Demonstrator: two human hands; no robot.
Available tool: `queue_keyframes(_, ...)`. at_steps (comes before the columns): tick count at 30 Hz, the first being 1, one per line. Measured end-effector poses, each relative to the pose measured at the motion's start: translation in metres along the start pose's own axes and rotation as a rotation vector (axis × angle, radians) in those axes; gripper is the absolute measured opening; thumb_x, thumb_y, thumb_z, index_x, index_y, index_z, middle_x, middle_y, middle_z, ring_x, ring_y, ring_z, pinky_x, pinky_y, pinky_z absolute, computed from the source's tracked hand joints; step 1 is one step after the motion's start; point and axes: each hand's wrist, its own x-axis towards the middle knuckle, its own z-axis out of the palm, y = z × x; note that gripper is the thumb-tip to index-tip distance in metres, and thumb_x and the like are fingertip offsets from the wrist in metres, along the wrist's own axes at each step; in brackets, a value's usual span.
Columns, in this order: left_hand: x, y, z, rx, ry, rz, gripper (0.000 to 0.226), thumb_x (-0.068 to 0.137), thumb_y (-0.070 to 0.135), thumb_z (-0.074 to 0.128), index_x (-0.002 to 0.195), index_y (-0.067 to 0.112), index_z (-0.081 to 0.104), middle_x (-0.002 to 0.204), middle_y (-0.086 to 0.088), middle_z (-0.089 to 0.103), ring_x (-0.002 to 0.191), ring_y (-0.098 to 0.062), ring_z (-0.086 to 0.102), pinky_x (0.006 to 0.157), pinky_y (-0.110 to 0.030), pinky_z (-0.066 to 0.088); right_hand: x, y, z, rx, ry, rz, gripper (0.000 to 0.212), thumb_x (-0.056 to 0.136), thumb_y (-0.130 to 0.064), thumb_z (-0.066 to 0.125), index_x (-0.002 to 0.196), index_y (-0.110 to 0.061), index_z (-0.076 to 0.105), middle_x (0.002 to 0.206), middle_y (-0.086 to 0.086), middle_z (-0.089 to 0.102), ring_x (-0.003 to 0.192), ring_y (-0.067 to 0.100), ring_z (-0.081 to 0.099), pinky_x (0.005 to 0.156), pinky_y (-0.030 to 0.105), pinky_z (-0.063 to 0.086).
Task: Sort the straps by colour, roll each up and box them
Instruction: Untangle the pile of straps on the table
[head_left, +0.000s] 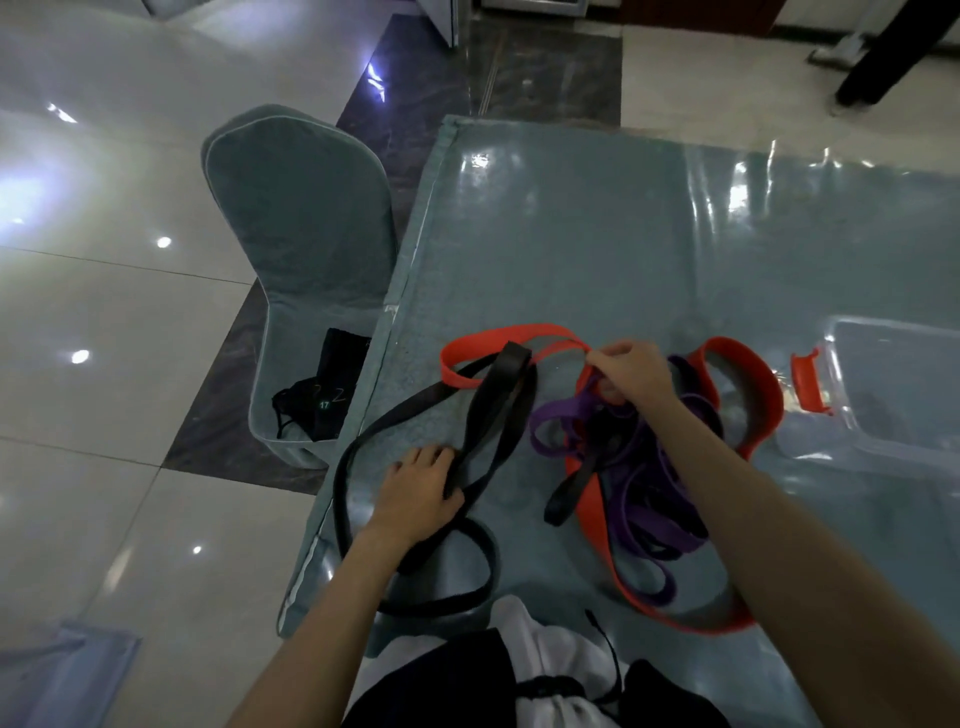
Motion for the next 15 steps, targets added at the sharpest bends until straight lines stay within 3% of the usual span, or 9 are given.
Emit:
queue_keyframes(2, 0.002, 0.005, 0.007, 0.026, 0.014, -0.007, 0.076, 0.09, 0.072, 0.057, 0.148, 0.025, 0.047, 0.157, -0.004, 0.039, 0.149, -0.028, 0.032, 0.119, -0.058, 0.027, -0.004, 0.005, 0.0, 0.109, 0.035, 0.07, 0.034, 0.088, -0.032, 0.076, 0.061, -0.014, 0.064, 0.061, 0.012, 0.062, 0.06, 0.026, 0.059, 0.063, 0.037, 0.047)
queue_keyframes(4, 0.005, 0.012, 0.014, 0.055, -0.022, -0.002, 0.088, 0.081, 0.083, 0.059, 0.148, 0.029, 0.046, 0.163, -0.004, 0.03, 0.156, -0.03, 0.019, 0.121, -0.065, 0.015, -0.008, 0.01, 0.001, 0.251, 0.073, 0.174, 0.035, 0.09, -0.022, 0.072, 0.059, -0.015, 0.059, 0.061, 0.011, 0.059, 0.053, 0.022, 0.055, 0.054, 0.032, 0.044)
queue_keyframes(6, 0.006, 0.018, 0.021, 0.097, -0.062, 0.02, 0.087, 0.081, 0.076, 0.065, 0.151, 0.03, 0.042, 0.165, -0.005, 0.028, 0.159, -0.03, 0.015, 0.122, -0.067, 0.01, -0.012, 0.013, 0.004, 0.418, 0.046, 0.3, 0.03, 0.089, -0.011, 0.068, 0.061, -0.013, 0.057, 0.054, 0.009, 0.055, 0.038, 0.017, 0.049, 0.042, 0.022, 0.039)
queue_keyframes(8, 0.007, 0.021, 0.022, 0.125, -0.024, 0.025, 0.073, 0.087, 0.059, 0.07, 0.149, 0.029, 0.045, 0.159, -0.003, 0.041, 0.155, -0.028, 0.026, 0.123, -0.063, 0.017, -0.017, 0.017, 0.006, 0.508, 0.03, 0.362, 0.031, 0.09, -0.005, 0.064, 0.062, -0.01, 0.053, 0.039, 0.004, 0.05, 0.024, 0.012, 0.042, 0.033, 0.016, 0.036)
queue_keyframes(11, 0.008, 0.018, 0.017, 0.108, 0.085, 0.03, 0.053, 0.085, 0.036, 0.075, 0.136, 0.024, 0.064, 0.148, -0.004, 0.054, 0.145, -0.029, 0.042, 0.12, -0.06, 0.024, -0.021, 0.019, 0.008, 0.644, -0.003, 0.41, 0.03, 0.094, -0.001, 0.061, 0.067, -0.008, 0.051, 0.032, 0.002, 0.049, 0.021, 0.011, 0.044, 0.029, 0.02, 0.041)
queue_keyframes(13, 0.01, 0.01, 0.01, 0.107, 0.135, 0.001, 0.047, 0.081, 0.03, 0.081, 0.127, 0.024, 0.072, 0.151, -0.007, 0.052, 0.15, -0.031, 0.037, 0.121, -0.067, 0.02, -0.019, 0.019, 0.008, 0.708, -0.026, 0.437, 0.032, 0.099, -0.004, 0.057, 0.07, -0.011, 0.046, 0.03, 0.001, 0.044, 0.02, 0.01, 0.042, 0.029, 0.019, 0.041)
queue_keyframes(15, 0.014, 0.0, 0.002, 0.082, 0.146, -0.066, 0.043, 0.08, 0.03, 0.085, 0.122, 0.029, 0.076, 0.163, -0.01, 0.039, 0.159, -0.038, 0.018, 0.121, -0.074, 0.003, -0.017, 0.02, 0.007, 0.753, -0.014, 0.453, 0.033, 0.103, -0.005, 0.053, 0.072, -0.012, 0.043, 0.029, 0.0, 0.041, 0.021, 0.01, 0.042, 0.029, 0.019, 0.042)
